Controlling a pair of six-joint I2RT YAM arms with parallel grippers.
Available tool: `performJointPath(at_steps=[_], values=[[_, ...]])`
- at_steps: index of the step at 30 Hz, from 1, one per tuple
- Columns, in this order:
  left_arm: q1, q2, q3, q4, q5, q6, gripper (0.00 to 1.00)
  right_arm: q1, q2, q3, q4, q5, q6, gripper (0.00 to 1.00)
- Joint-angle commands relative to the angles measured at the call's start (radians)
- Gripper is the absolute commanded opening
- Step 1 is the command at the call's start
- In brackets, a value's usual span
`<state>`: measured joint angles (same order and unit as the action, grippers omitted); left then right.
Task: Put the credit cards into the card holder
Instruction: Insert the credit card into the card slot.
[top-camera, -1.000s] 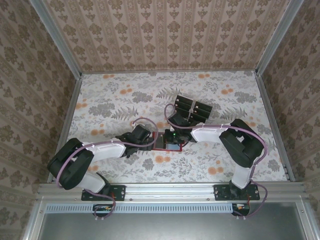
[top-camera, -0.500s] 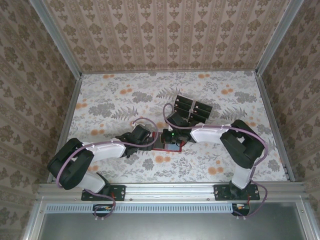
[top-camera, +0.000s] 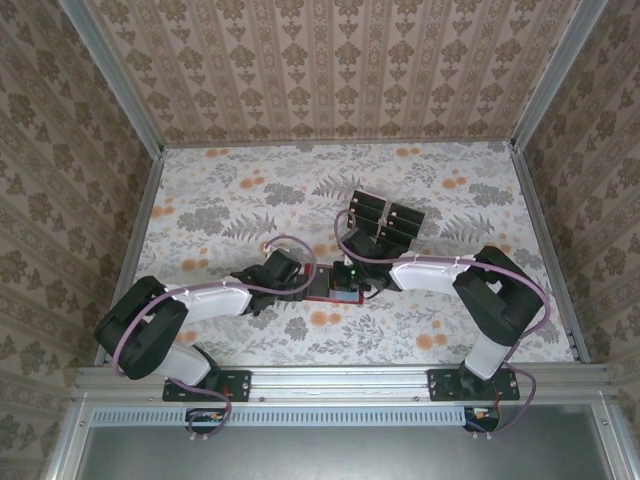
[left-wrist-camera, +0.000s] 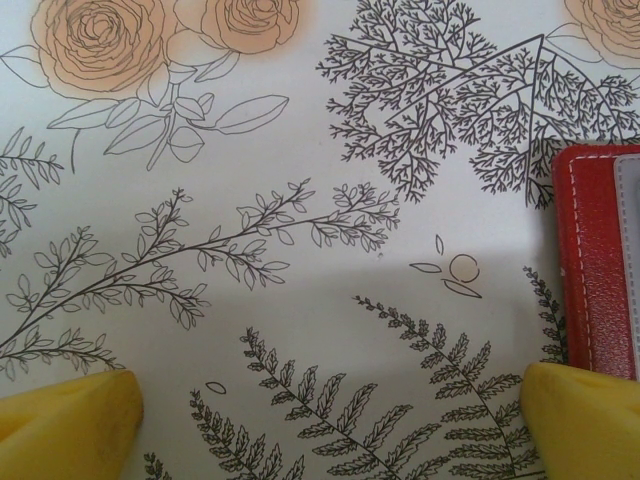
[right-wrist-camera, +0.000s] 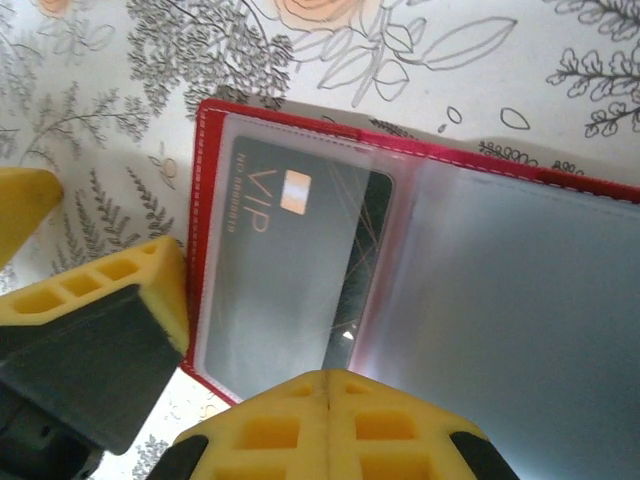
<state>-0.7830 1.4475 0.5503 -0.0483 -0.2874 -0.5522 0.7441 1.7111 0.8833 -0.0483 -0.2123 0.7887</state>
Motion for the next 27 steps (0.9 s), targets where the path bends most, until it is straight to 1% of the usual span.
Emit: performJointPath(at_steps=[1,18,27], values=[[0.002,0.034,-0.021,0.046,0.071,-0.005,1.00,-0.005,0.031,-0.012,0.032,0.009,0.015,0.03],[-0.001,0.040,-0.026,0.054,0.071,-0.008,1.00,-0.003,0.092,0.007,0.060,-0.025,0.024,0.02],[-0.004,0.038,-0.030,0.055,0.073,-0.014,1.00,0.001,0.099,0.029,0.063,-0.047,0.026,0.02]])
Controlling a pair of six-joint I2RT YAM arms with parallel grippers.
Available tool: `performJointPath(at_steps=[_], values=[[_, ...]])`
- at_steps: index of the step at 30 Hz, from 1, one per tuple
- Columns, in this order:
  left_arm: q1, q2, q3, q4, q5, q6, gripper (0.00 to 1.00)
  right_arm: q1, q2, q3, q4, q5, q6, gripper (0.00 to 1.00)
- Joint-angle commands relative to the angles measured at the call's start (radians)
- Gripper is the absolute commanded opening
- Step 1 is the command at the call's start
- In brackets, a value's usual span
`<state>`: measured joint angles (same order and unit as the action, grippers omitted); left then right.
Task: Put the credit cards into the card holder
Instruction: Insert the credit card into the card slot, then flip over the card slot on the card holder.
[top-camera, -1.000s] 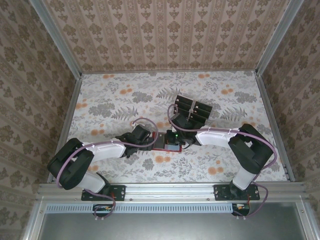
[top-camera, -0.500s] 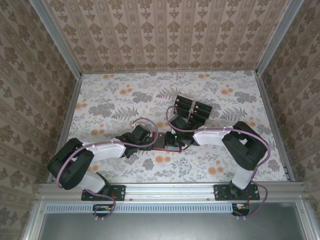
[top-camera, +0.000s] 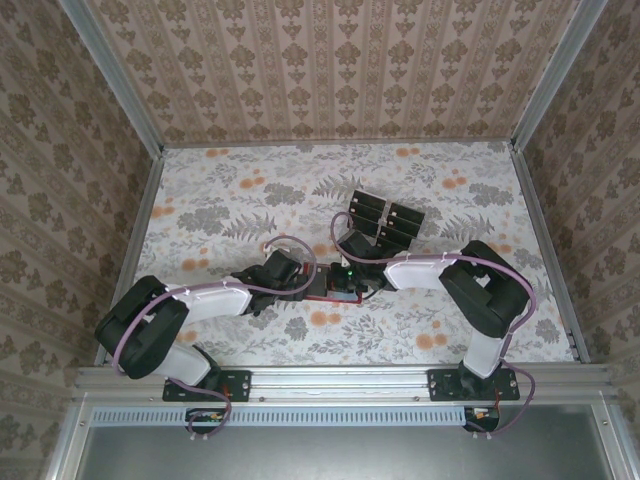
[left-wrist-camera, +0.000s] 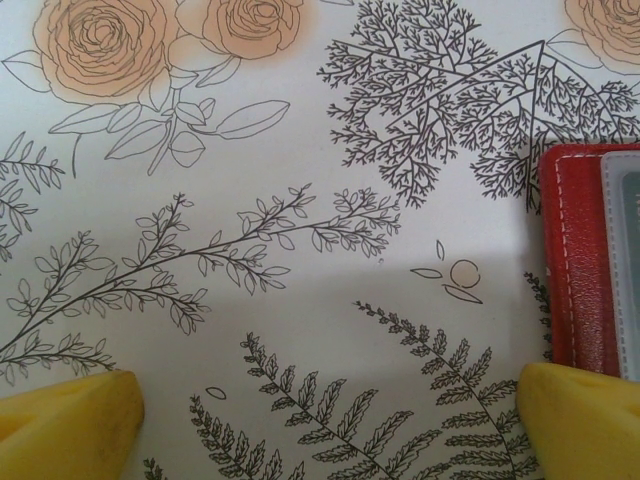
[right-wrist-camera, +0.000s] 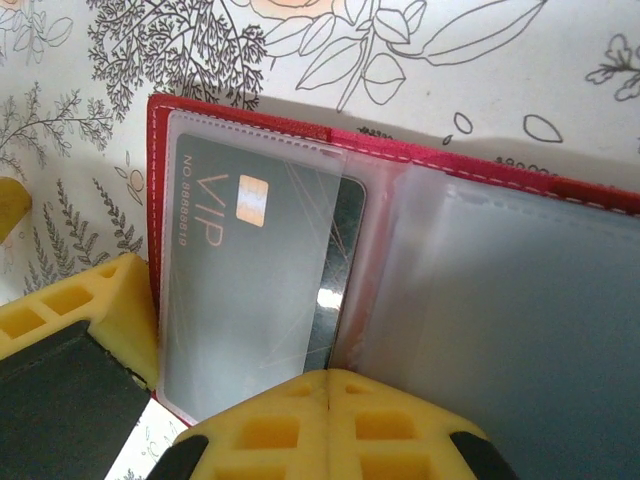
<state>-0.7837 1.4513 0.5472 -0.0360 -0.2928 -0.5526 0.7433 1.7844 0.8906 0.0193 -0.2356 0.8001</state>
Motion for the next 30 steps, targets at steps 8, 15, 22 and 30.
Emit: performJointPath(at_steps=[8,15,22,30], values=[[-0.003,-0.063,-0.029,-0.022,0.053,-0.026,1.00,-0.004,-0.110,0.032,-0.076,0.010,-0.013,0.10],[0.002,-0.239,-0.052,-0.128,-0.008,-0.045,1.00,-0.016,-0.203,0.051,-0.215,0.093,-0.084,0.41],[0.008,-0.357,-0.053,-0.201,-0.026,-0.056,1.00,-0.015,-0.170,0.062,-0.280,0.162,-0.126,0.43],[0.001,-0.318,-0.029,-0.183,0.011,-0.068,1.00,-0.013,-0.127,0.090,-0.321,0.222,-0.186,0.48]])
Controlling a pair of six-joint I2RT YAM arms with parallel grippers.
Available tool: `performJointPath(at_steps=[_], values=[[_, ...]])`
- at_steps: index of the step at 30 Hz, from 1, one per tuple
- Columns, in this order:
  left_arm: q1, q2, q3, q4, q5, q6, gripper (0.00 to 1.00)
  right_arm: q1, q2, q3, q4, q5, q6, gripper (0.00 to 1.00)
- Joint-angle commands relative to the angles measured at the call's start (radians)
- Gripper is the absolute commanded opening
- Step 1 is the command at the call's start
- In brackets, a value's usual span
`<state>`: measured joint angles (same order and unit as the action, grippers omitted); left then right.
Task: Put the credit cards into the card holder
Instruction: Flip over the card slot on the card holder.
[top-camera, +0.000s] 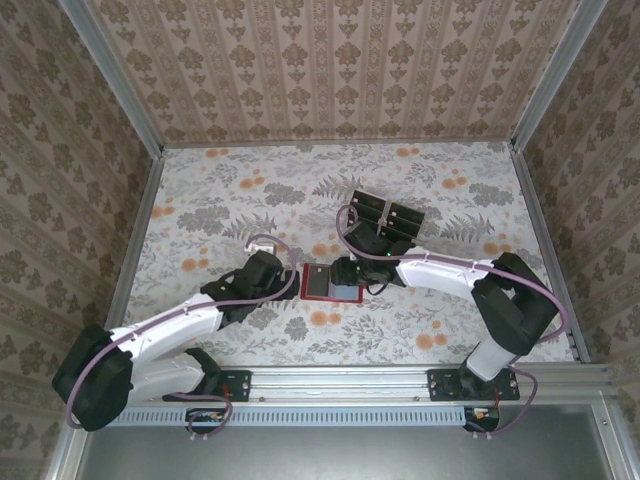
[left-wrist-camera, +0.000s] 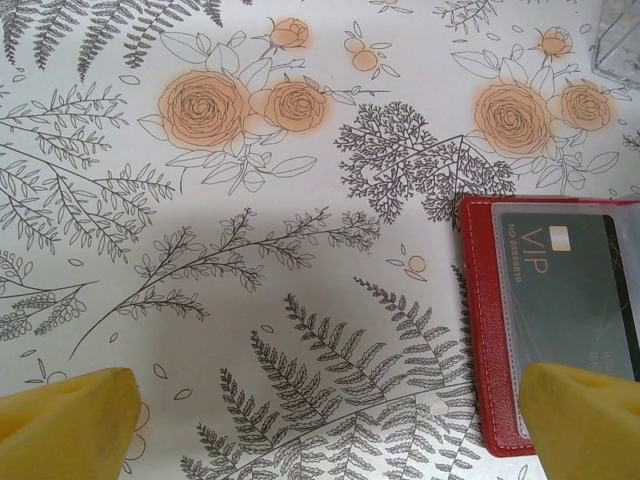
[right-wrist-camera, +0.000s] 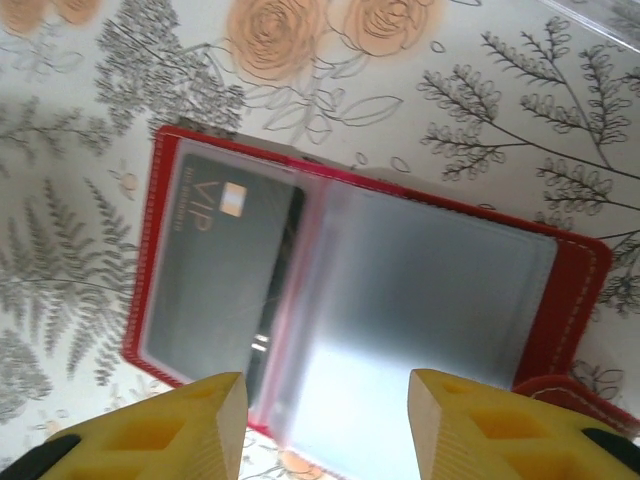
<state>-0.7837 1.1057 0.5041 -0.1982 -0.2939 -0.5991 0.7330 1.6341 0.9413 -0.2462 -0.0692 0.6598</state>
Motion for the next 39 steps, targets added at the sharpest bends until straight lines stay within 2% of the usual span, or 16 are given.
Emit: performJointPath(at_steps=[1,11,21,39], values=[[-0.002,0.041,0.022,-0.020,0.015,-0.020,1.00,-0.001,0.030,0.046,-0.060,0.061,-0.053,0.48],[-0.032,0.160,0.073,0.019,0.031,-0.019,1.00,-0.003,0.090,0.100,-0.093,0.072,-0.102,0.54],[-0.037,0.180,0.073,0.043,0.036,-0.008,1.00,-0.003,0.145,0.117,-0.103,0.068,-0.099,0.55],[-0.061,0.141,0.013,0.115,0.051,0.001,1.00,-0.021,0.206,0.110,0.025,-0.141,0.058,0.55]])
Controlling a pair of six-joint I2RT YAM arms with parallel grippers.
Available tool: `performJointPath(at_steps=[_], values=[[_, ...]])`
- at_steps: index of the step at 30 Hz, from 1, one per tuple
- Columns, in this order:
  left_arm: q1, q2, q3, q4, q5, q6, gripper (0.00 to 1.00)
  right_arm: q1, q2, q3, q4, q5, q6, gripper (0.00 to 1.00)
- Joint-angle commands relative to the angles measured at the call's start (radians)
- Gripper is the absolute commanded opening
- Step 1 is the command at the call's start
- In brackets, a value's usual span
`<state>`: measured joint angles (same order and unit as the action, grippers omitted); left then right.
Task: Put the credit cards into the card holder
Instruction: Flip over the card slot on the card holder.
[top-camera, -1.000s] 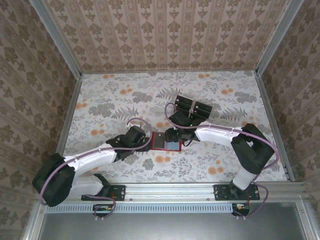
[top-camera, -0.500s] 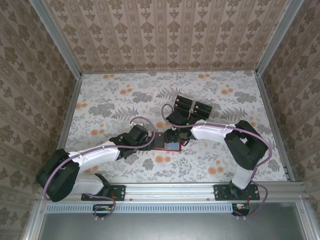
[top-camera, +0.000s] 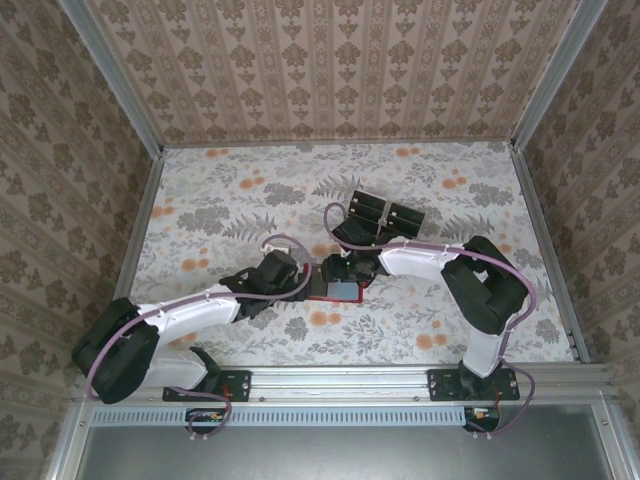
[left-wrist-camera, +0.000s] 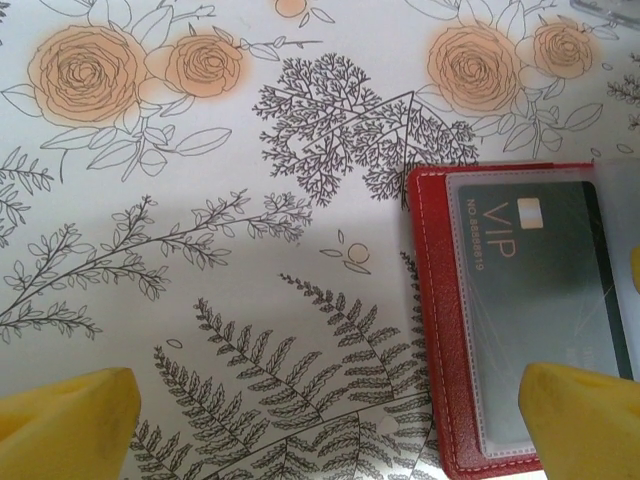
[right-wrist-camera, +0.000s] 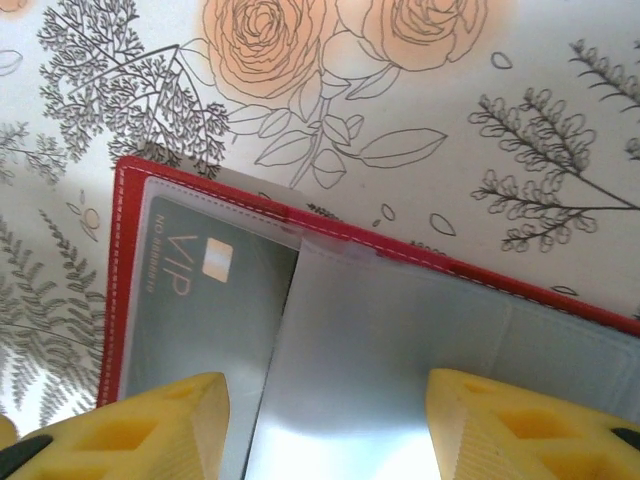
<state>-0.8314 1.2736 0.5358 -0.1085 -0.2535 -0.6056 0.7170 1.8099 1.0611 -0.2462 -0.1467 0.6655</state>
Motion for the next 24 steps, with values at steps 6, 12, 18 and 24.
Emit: performJointPath(at_steps=[6,12,18,24], values=[[-0.047,-0.052,-0.053,0.082,0.018,0.010,1.00,-0.020,0.021,-0.035,0.079,-0.093,0.120,0.55],[-0.084,-0.064,-0.079,0.152,0.032,0.024,1.00,-0.028,0.012,-0.070,0.137,-0.113,0.177,0.55],[-0.125,-0.032,-0.059,0.198,0.037,0.053,1.00,-0.034,0.009,-0.092,0.177,-0.131,0.217,0.55],[-0.145,0.030,-0.019,0.208,0.038,0.067,1.00,-0.037,0.011,-0.096,0.188,-0.137,0.229,0.55]])
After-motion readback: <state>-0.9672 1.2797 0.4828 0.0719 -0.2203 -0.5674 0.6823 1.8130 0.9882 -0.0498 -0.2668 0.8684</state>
